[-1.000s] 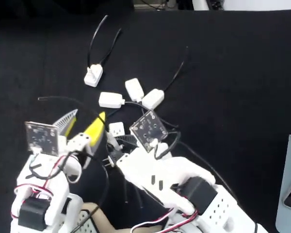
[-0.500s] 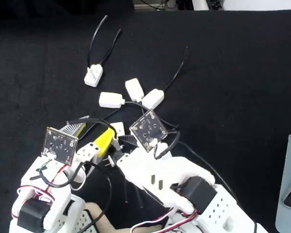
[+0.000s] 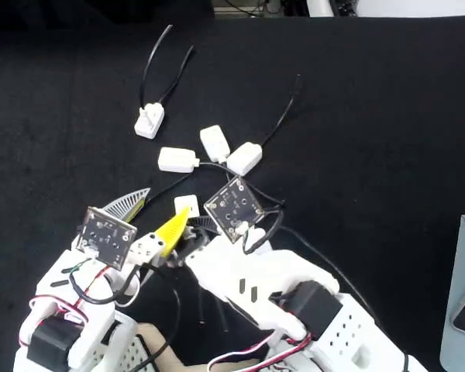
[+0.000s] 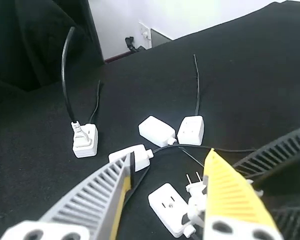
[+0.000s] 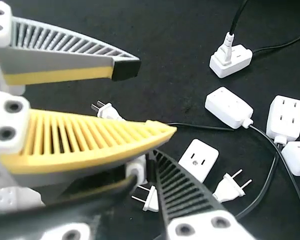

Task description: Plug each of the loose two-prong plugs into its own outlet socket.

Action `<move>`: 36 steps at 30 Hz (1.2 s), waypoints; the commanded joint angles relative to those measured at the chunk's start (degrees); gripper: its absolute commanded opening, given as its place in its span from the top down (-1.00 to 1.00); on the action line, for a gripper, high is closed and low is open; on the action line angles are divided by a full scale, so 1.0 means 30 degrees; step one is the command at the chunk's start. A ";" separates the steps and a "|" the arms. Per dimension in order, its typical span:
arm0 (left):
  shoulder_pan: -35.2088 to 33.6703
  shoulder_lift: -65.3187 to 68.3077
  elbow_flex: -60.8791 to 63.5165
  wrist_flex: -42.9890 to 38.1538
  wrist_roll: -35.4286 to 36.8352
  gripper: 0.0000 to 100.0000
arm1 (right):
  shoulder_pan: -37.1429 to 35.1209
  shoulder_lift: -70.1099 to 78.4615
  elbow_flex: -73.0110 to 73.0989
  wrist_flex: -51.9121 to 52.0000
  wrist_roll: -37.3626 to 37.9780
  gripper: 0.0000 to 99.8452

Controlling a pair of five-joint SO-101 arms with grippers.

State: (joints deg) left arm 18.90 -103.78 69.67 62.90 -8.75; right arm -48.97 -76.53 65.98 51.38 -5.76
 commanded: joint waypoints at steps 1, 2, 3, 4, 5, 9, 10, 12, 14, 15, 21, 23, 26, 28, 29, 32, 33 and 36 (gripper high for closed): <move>-0.0923 -0.0147 -0.0190 0.0029 -0.0176 0.52 | -0.0117 -0.0044 -0.0220 -0.0703 -0.0059 0.98; -0.1626 -0.0147 -0.0190 -0.0234 -0.0176 0.52 | -0.0117 -0.0044 -0.0220 -0.0703 -0.0059 0.98; -0.2388 -0.0147 -0.0161 -0.0381 -0.0176 0.52 | -0.0088 -0.0044 -0.0220 -0.0674 -0.0059 0.98; -0.3179 -0.0147 -0.0161 -0.0469 -0.0147 0.52 | -0.0088 -0.0044 -0.0220 -0.0615 -0.0117 0.98; -0.3912 -0.0147 -0.0073 -0.0615 -0.0147 0.52 | 0.0059 -0.0044 -0.0220 -0.0615 -0.0381 0.98; -0.6432 -0.0088 0.0044 -0.1143 0.0381 0.52 | 0.1788 -0.0044 -0.0220 -0.0615 -0.0733 0.98; -0.6872 0.0059 0.0103 -0.1231 0.0293 0.52 | 0.2256 -0.0015 -0.0220 -0.0615 -0.0733 0.98; -0.7487 0.0908 0.0044 -0.1289 0.0234 0.52 | 0.2842 -0.0015 -0.0220 -0.0615 -0.0733 0.98; -0.7810 0.2520 -0.0073 -0.1875 0.0234 0.52 | 0.3194 -0.0015 -0.0190 -0.0615 -0.0791 0.98; -0.7927 0.3575 -0.0190 -0.2344 0.0205 0.52 | 0.3341 -0.0015 -0.0103 -0.0615 -0.0791 0.98; -0.8190 1.1516 -0.3619 -0.3018 -0.1700 0.52 | 0.4747 -0.0015 0.0337 -0.0762 -0.0703 0.98; -0.8190 1.4154 -0.5319 -0.3048 -0.2755 0.51 | 0.5421 -0.0015 0.0337 -0.0762 -0.0703 0.98; -0.8103 1.8315 -0.8132 -0.3106 -0.4073 0.50 | 0.6095 -0.0015 0.0337 -0.0762 -0.0703 0.98; -0.8103 2.1128 -1.0154 -0.2989 -0.4923 0.44 | 0.6330 -0.0015 0.0366 -0.0762 -0.0703 0.98; -0.8103 2.2505 -1.1121 -0.3018 -0.5275 0.42 | 0.6359 -0.0015 0.0366 -0.0762 -0.0703 0.98; -0.8103 2.6608 -1.4286 -0.2989 -0.6974 0.40 | 0.6359 -0.0015 0.0396 -0.0762 -0.0703 0.98; -0.8073 2.7868 -1.5341 -0.2989 -0.7736 0.40 | 0.6359 -0.0015 0.0396 -0.0762 -0.0703 0.98; -0.8073 3.1414 -1.8418 -0.2989 -0.9700 0.40 | 0.6359 -0.0015 0.0454 -0.0762 -0.0703 0.98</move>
State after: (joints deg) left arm -5.19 -18.42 25.63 54.99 -32.75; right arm -30.68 -76.53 67.47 50.51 -7.34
